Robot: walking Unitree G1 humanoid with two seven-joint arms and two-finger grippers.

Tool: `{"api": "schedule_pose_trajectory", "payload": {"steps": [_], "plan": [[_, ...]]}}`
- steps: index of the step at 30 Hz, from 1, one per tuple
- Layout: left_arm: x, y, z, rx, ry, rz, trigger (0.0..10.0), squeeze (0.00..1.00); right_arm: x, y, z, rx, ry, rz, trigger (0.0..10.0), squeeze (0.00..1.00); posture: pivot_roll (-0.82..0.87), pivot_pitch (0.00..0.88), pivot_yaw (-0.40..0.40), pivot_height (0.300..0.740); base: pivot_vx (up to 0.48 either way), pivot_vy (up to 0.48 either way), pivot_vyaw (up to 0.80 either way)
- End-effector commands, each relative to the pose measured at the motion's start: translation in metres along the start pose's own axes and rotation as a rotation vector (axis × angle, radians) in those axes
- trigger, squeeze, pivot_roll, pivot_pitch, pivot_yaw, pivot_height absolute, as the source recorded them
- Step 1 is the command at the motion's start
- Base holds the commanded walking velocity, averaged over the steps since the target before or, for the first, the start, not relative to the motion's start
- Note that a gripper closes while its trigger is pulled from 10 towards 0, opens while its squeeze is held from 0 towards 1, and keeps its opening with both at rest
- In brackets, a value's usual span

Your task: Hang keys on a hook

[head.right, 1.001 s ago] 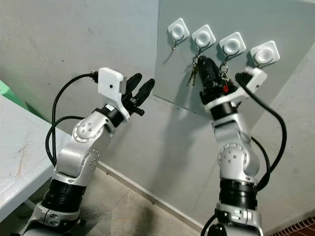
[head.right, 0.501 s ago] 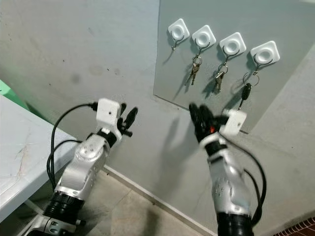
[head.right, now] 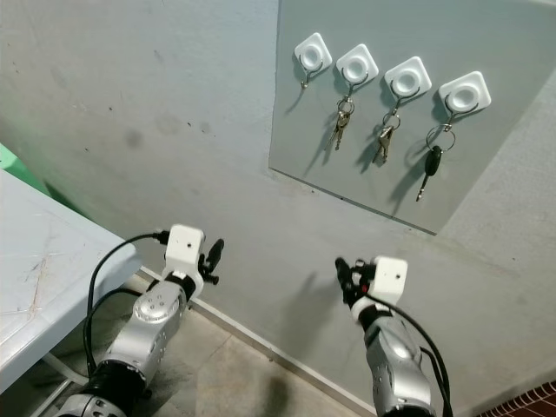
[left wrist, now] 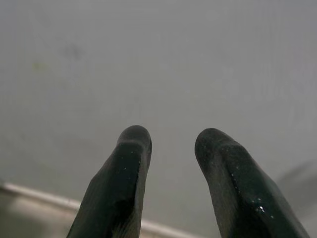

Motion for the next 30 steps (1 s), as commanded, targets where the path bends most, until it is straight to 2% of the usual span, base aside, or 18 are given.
{"api": "schedule_pose_trajectory", "payload": {"steps": [1, 2, 3, 4, 5, 7, 9, 11, 12, 13, 14, 15, 17, 22, 23, 26, 30], "plan": [[-0.006, -0.026, -0.006, 0.078, -0.046, 0.000, 10.0, 0.00, -0.010, -0.026, -0.006, 0.096, -0.034, -0.088, 10.0, 0.00, 0.08, 0.000, -0.031, 0.740, 0.000, 0.000, 0.00], [-0.006, -0.026, -0.006, 0.078, -0.046, 0.000, 10.0, 0.00, -0.010, -0.026, -0.006, 0.096, -0.034, -0.088, 10.0, 0.00, 0.08, 0.000, -0.031, 0.740, 0.000, 0.000, 0.00], [-0.009, -0.042, -0.011, 0.133, -0.065, -0.020, 10.0, 0.00, -0.016, -0.040, -0.012, 0.152, -0.064, -0.078, 10.0, 0.00, 0.07, 0.000, -0.030, 0.740, 0.000, 0.000, 0.00], [-0.009, -0.042, -0.011, 0.133, -0.065, -0.020, 10.0, 0.00, -0.016, -0.040, -0.012, 0.152, -0.064, -0.078, 10.0, 0.00, 0.07, 0.000, -0.030, 0.740, 0.000, 0.000, 0.00], [-0.010, -0.051, -0.015, 0.162, -0.070, -0.035, 10.0, 0.00, -0.019, -0.047, -0.014, 0.184, -0.077, -0.077, 10.0, 0.00, 0.07, 0.000, -0.030, 0.740, 0.000, 0.000, 0.00], [-0.014, -0.077, -0.027, 0.253, -0.085, -0.082, 10.0, 0.00, -0.029, -0.069, -0.025, 0.282, -0.122, -0.136, 10.0, 0.00, 0.07, 0.000, -0.024, 0.740, 0.000, 0.000, 0.00], [-0.015, -0.081, -0.029, 0.265, -0.091, -0.097, 10.0, 0.00, -0.030, -0.072, -0.027, 0.299, -0.128, -0.154, 10.0, 0.00, 0.07, 0.000, -0.024, 0.740, 0.000, 0.000, 0.00], [-0.016, -0.095, -0.037, 0.335, -0.086, -0.077, 10.0, 0.00, -0.033, -0.079, -0.032, 0.325, -0.131, -0.158, 10.0, 0.00, 0.06, 0.000, -0.022, 0.740, 0.000, 0.000, 0.00], [-0.017, -0.105, -0.044, 0.370, -0.082, -0.102, 10.0, 0.00, -0.042, -0.091, -0.042, 0.380, -0.174, -0.163, 10.0, 0.00, 0.07, 0.000, -0.025, 0.740, 0.000, 0.000, 0.00], [-0.017, -0.105, -0.044, 0.370, -0.082, -0.102, 10.0, 0.00, -0.042, -0.091, -0.042, 0.380, -0.174, -0.163, 10.0, 0.00, 0.07, 0.000, -0.025, 0.740, 0.000, 0.000, 0.00], [-0.018, -0.113, -0.049, 0.395, -0.073, -0.120, 10.0, 0.00, -0.051, -0.103, -0.054, 0.434, -0.214, -0.159, 10.0, 0.00, 0.07, 0.000, -0.024, 0.740, 0.000, 0.000, 0.00], [-0.018, -0.113, -0.049, 0.395, -0.073, -0.120, 10.0, 0.00, -0.051, -0.103, -0.054, 0.434, -0.214, -0.159, 10.0, 0.00, 0.07, 0.000, -0.024, 0.740, 0.000, 0.000, 0.00], [-0.021, -0.124, -0.057, 0.436, -0.087, -0.100, 10.0, 0.00, -0.058, -0.121, -0.072, 0.528, -0.243, -0.210, 10.0, 0.00, 0.07, 0.000, -0.025, 0.740, 0.000, 0.000, 0.00], [-0.023, -0.134, -0.065, 0.480, -0.080, -0.125, 10.0, 0.00, -0.058, -0.134, -0.083, 0.582, -0.248, -0.197, 10.0, 0.00, 0.07, 0.000, -0.022, 0.740, 0.000, 0.000, 0.00], [-0.024, -0.142, -0.072, 0.520, -0.077, -0.125, 10.0, 0.00, -0.061, -0.144, -0.095, 0.637, -0.265, -0.213, 10.0, 0.00, 0.07, 0.000, -0.019, 0.740, 0.000, 0.000, 0.00], [-0.027, -0.147, -0.077, 0.543, -0.083, -0.129, 10.0, 0.00, -0.065, -0.157, -0.112, 0.712, -0.292, -0.246, 10.0, 0.00, 0.07, 0.000, -0.018, 0.740, 0.000, 0.000, 0.00], [-0.029, -0.153, -0.083, 0.572, -0.083, -0.128, 10.0, 0.00, -0.063, -0.165, -0.121, 0.752, -0.291, -0.251, 10.0, 0.00, 0.07, 0.000, -0.016, 0.740, 0.000, 0.000, 0.00]]}}
Point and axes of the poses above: a point about 5 cm out from each wrist's last joint towards the gripper, its own z axis pointing out of the wrist towards the gripper, its own y axis along the axis of the wrist's last joint, x = y × z, the point moved 3 cm from there along z, pointing out of the wrist towards the gripper, and after that the axes turned 8 degrees about z, right-handed, at the moved point
